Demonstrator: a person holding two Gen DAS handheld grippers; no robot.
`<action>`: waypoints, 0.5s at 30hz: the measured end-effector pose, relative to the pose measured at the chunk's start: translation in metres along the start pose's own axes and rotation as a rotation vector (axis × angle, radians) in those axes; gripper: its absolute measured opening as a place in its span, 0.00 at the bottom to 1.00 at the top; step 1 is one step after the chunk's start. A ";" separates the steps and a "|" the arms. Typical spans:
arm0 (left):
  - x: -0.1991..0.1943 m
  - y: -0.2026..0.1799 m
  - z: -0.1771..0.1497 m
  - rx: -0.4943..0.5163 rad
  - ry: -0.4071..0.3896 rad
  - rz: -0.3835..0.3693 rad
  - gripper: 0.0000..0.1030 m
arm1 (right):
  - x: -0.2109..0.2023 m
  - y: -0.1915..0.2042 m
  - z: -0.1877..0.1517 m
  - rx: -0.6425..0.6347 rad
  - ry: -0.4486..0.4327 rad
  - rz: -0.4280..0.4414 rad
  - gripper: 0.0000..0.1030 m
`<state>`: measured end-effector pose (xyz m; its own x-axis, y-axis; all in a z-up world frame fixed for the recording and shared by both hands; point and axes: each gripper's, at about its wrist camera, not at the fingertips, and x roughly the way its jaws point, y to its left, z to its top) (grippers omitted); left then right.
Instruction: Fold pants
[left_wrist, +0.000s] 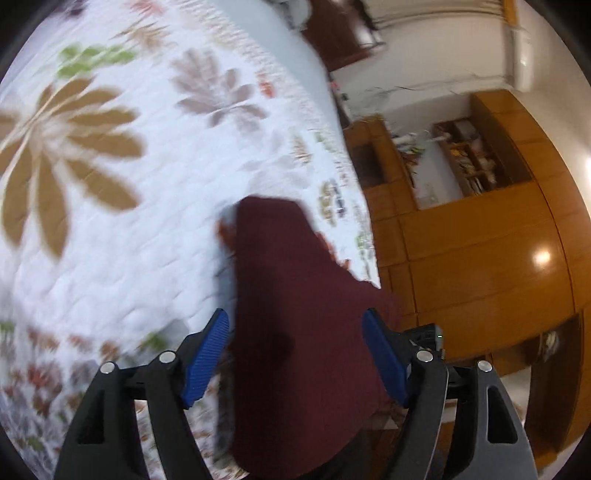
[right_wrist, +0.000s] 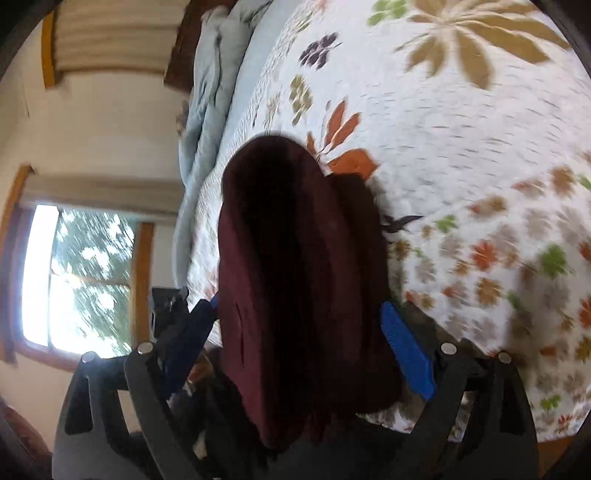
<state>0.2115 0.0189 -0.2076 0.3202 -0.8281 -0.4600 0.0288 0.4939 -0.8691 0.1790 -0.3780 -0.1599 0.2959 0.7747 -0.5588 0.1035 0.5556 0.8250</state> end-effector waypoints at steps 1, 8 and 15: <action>-0.002 0.004 -0.002 -0.009 0.000 0.005 0.73 | 0.000 0.008 0.000 -0.032 0.003 -0.019 0.88; -0.004 0.015 -0.016 -0.040 0.005 0.018 0.73 | 0.020 0.018 0.004 -0.081 0.085 -0.007 0.64; -0.003 -0.001 -0.021 -0.022 0.009 -0.015 0.73 | 0.016 0.057 0.000 -0.236 0.057 -0.098 0.17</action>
<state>0.1909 0.0156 -0.2093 0.3115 -0.8376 -0.4488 0.0123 0.4758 -0.8795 0.1896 -0.3339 -0.1222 0.2407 0.7255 -0.6448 -0.0974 0.6791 0.7276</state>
